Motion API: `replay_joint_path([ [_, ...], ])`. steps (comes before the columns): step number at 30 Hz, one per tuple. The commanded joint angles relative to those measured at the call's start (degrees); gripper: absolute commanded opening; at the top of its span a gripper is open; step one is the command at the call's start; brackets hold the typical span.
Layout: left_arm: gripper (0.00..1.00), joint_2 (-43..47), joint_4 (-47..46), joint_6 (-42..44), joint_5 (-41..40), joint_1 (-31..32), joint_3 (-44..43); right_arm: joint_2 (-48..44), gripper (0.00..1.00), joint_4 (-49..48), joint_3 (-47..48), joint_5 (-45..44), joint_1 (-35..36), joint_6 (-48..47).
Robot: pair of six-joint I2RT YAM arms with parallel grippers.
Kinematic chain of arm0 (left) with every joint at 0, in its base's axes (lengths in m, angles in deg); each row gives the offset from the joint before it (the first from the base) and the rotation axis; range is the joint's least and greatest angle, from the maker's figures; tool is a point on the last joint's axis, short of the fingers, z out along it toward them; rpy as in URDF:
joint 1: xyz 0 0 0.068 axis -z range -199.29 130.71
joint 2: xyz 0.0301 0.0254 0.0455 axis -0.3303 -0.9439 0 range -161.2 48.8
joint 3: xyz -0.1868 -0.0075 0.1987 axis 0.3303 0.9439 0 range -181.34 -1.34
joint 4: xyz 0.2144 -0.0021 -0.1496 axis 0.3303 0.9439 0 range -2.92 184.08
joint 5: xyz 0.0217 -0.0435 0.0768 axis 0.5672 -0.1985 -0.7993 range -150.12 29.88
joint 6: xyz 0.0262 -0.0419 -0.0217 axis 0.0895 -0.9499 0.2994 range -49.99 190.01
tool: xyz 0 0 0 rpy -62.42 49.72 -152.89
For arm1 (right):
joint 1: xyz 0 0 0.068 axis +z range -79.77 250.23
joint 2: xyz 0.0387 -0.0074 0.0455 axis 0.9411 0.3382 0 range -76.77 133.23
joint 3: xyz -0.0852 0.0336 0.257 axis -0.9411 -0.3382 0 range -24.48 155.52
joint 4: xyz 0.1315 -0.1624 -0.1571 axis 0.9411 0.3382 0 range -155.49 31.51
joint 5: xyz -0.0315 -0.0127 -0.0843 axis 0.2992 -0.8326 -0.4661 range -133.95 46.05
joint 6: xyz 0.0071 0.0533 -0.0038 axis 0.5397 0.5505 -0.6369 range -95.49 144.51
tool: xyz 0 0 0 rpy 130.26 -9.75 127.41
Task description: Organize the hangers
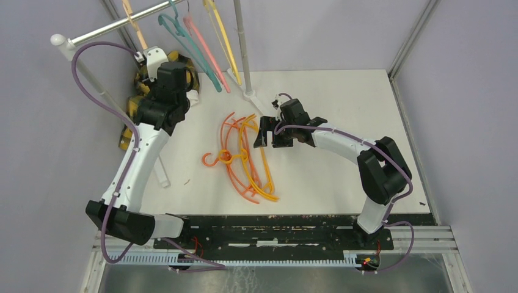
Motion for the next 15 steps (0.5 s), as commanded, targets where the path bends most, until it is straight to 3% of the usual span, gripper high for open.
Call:
replay_joint_path([
  [1, 0.03, -2.3, -2.4, 2.7, 0.7, 0.1, -3.9, 0.7, 1.00, -2.6, 1.9, 1.1, -0.5, 0.3],
  [15, 0.03, -14.3, 6.7, 2.6, 9.4, 1.5, -13.6, 0.5, 1.00, -5.3, -0.7, 2.4, -3.3, 1.2],
])
